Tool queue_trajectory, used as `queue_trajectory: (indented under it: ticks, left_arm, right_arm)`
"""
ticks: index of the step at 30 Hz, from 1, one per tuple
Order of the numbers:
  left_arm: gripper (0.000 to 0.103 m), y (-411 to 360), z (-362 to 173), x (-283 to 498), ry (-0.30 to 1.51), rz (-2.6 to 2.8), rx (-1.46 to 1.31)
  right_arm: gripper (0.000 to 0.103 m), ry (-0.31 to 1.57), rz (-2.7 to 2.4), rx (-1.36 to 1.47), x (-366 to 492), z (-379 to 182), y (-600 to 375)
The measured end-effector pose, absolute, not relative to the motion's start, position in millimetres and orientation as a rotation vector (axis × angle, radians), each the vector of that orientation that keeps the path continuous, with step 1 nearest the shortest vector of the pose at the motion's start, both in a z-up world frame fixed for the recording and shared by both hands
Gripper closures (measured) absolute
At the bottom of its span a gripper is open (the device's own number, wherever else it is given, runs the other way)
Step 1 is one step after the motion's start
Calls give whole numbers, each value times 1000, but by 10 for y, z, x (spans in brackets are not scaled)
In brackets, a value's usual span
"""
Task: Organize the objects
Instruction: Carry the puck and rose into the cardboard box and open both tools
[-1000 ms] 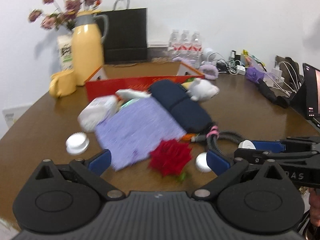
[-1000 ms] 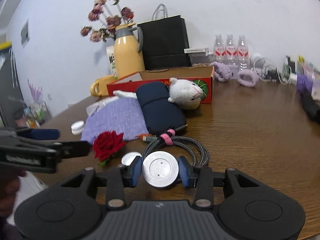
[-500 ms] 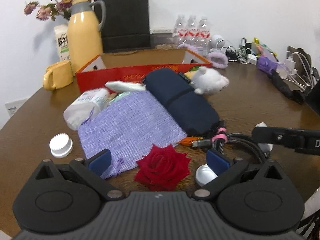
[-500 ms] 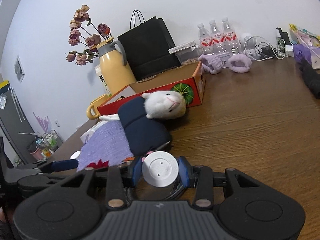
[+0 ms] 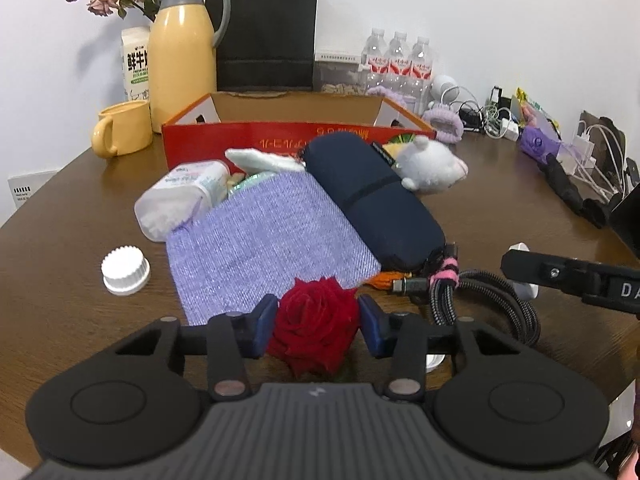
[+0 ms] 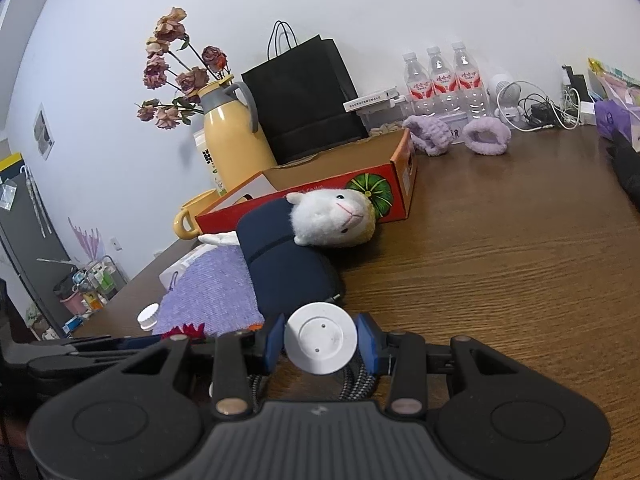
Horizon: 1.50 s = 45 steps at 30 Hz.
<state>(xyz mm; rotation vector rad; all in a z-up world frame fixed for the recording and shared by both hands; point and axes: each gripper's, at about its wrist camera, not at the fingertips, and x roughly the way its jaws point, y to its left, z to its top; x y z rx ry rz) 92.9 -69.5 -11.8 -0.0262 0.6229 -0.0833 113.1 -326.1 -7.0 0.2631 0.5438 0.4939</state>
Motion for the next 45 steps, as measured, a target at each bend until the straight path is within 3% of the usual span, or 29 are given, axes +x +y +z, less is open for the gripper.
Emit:
queue_trajectory:
  ticks: [9, 22, 37, 45]
  left_arm:
    - [69, -591, 134, 999, 559, -121, -39]
    - [69, -336, 683, 1316, 489, -250, -159]
    - [70, -120, 461, 1243, 603, -252, -254]
    - [70, -118, 806, 1458, 457, -182, -201]
  right_arm:
    - [65, 482, 506, 225, 1219, 154, -3100]
    - [65, 349, 504, 172, 1686, 637, -2789]
    - [65, 389, 495, 147, 1576, 456, -2741]
    - [65, 330, 461, 118, 1648, 650, -2787]
